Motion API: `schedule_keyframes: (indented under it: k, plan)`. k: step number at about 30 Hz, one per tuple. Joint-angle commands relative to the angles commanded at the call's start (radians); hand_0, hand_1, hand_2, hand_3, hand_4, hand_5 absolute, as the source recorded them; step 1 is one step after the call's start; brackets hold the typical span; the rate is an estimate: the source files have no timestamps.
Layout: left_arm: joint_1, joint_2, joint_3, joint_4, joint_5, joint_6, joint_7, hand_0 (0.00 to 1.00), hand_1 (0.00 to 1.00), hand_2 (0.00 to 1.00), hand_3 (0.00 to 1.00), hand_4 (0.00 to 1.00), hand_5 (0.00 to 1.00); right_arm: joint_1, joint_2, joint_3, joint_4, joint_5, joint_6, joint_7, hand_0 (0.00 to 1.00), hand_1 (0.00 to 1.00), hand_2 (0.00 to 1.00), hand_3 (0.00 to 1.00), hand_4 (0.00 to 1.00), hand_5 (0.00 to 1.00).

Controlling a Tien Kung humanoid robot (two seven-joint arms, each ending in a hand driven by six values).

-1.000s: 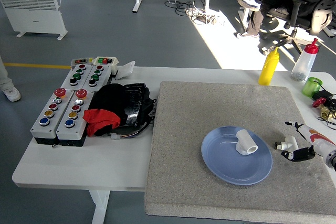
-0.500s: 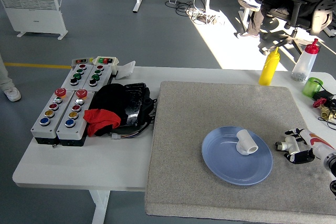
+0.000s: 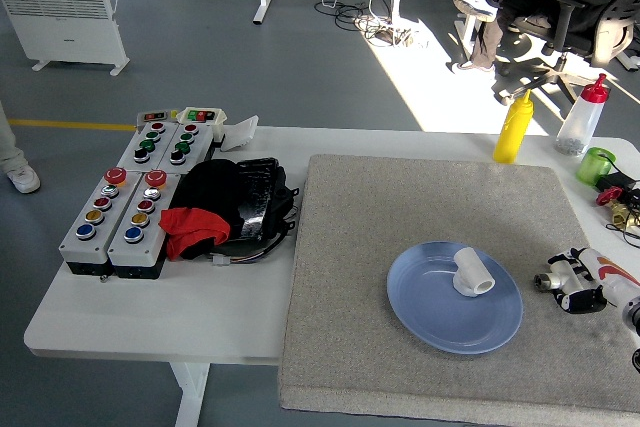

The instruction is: Pick pipe place plate twice

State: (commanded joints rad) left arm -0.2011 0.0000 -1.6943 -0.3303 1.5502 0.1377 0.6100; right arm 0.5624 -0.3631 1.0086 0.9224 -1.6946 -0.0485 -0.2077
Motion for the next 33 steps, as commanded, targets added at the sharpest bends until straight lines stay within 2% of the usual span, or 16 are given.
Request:
schedule_keyframes:
  k: [10,14,19,23,25,27,28,33]
  plan:
    - [0.000,0.000,0.001,0.000,-0.002,0.000,-0.001,0.682,0.674,0.711,0.652,0.369,0.998,-0.023,-0.021,0.051,0.095,-0.011,-0.019,0.008,0.396,0.492,0.572,0.595,0.362,0.088]
    - [-0.003,0.000,-0.003,0.001,0.002,-0.001,-0.004,0.682,0.674,0.711,0.652,0.369,0.998,-0.061,-0.053,0.059,0.248,-0.034,-0.029,-0.006,0.396,0.492,0.572,0.595,0.362,0.088]
    - [-0.004,0.000,-0.006,0.002,0.004,-0.001,-0.006,0.682,0.675,0.711,0.652,0.369,0.998,-0.072,-0.065,0.042,0.418,-0.037,-0.028,-0.010,0.399,0.491,0.572,0.591,0.357,0.084]
    - [-0.006,0.000,-0.009,0.002,0.006,-0.002,-0.008,0.682,0.674,0.711,0.651,0.370,0.998,-0.069,-0.080,-0.025,0.574,-0.009,-0.018,0.004,0.406,0.495,0.573,0.587,0.349,0.076]
    - [-0.007,0.000,-0.007,0.003,0.005,-0.002,-0.008,0.682,0.674,0.711,0.651,0.370,0.998,-0.065,-0.084,-0.061,0.625,0.014,-0.007,0.020,0.406,0.495,0.573,0.587,0.349,0.076]
    - [-0.007,0.000,-0.006,0.003,0.004,-0.001,-0.009,0.682,0.674,0.711,0.651,0.370,0.998,-0.061,-0.085,-0.087,0.640,0.024,-0.006,0.029,0.406,0.495,0.573,0.587,0.349,0.076]
    - [-0.008,0.000,-0.005,0.003,0.002,-0.001,-0.009,0.681,0.674,0.711,0.651,0.369,0.998,-0.054,-0.085,-0.110,0.642,0.027,-0.005,0.033,0.445,0.512,0.572,0.586,0.346,0.079]
    - [-0.010,0.000,-0.005,0.003,-0.001,0.001,-0.012,0.681,0.674,0.711,0.651,0.369,0.998,-0.035,-0.082,-0.181,0.618,0.018,-0.001,0.023,0.445,0.512,0.572,0.586,0.346,0.079]
